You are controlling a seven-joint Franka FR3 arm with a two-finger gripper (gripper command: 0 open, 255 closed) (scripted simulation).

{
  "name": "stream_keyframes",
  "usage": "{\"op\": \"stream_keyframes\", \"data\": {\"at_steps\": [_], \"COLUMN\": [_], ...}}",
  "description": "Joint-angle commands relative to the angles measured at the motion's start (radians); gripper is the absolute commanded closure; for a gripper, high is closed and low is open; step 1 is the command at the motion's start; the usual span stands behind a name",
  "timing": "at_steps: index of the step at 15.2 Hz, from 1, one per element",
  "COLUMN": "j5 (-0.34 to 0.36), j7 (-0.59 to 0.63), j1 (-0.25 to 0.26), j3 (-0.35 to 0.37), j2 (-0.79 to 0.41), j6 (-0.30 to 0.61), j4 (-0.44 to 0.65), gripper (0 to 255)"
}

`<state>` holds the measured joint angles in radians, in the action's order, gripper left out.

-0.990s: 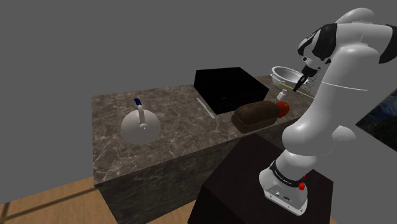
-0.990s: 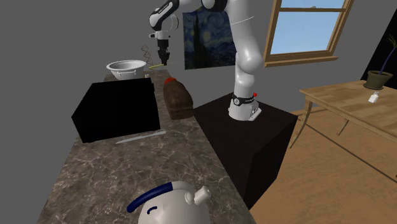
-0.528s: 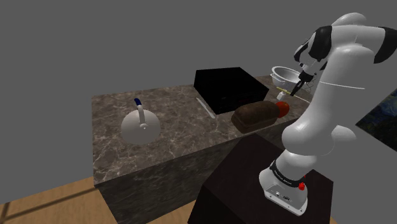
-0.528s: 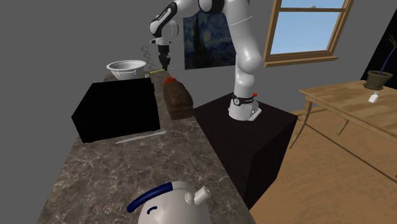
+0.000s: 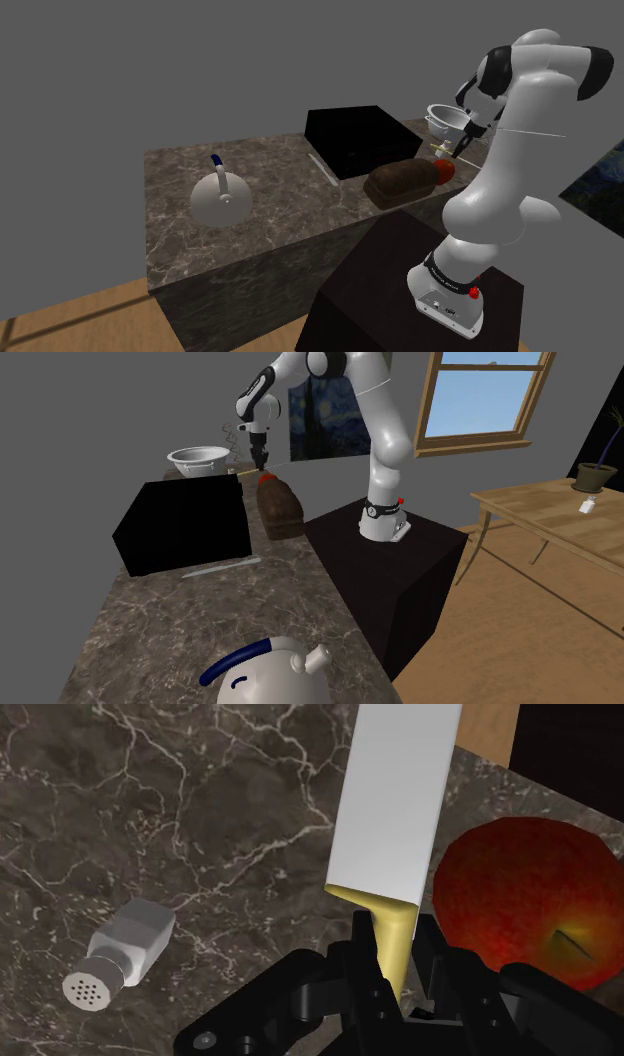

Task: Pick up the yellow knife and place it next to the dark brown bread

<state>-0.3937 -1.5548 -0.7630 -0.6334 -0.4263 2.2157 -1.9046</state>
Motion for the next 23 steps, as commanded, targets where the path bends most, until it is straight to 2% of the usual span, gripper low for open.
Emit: {"op": "stream_keyframes", "data": {"at_steps": [1, 17, 23], "j5": [-0.014, -0.131, -0.113], "j7": [-0.008, -0.089, -0.079], "j1": [-0.004, -0.065, -0.109], "j3": [0.008, 0.092, 0.143], "j2": [-0.016, -0.163, -0.172], "j6": [0.02, 0.16, 0.187], "j4": [-0.007, -0.02, -0.02], "gripper": [255, 255, 255]}}
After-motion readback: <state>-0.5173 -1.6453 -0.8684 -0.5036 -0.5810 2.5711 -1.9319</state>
